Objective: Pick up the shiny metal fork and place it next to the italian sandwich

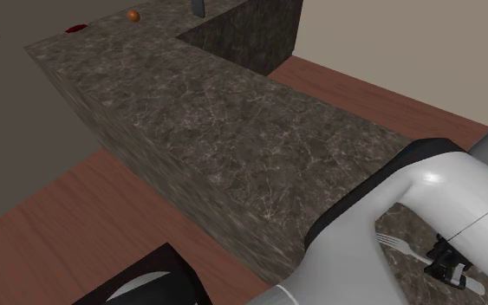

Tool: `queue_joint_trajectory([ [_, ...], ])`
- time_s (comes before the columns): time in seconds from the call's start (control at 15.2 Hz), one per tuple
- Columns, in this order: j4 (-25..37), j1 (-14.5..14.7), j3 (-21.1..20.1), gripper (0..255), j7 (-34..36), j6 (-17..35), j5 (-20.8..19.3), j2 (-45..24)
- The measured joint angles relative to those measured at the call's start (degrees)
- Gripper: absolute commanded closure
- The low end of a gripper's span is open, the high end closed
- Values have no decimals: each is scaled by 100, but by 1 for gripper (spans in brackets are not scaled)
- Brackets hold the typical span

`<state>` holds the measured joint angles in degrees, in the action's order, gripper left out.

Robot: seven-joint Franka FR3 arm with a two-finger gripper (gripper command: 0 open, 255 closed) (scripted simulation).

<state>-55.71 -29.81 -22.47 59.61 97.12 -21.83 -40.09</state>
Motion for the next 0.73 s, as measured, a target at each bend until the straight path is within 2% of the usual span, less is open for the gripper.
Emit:
queue_joint_trajectory([
  [0.73, -976, -169, 7, 255, 188, 880, -40, 54],
])
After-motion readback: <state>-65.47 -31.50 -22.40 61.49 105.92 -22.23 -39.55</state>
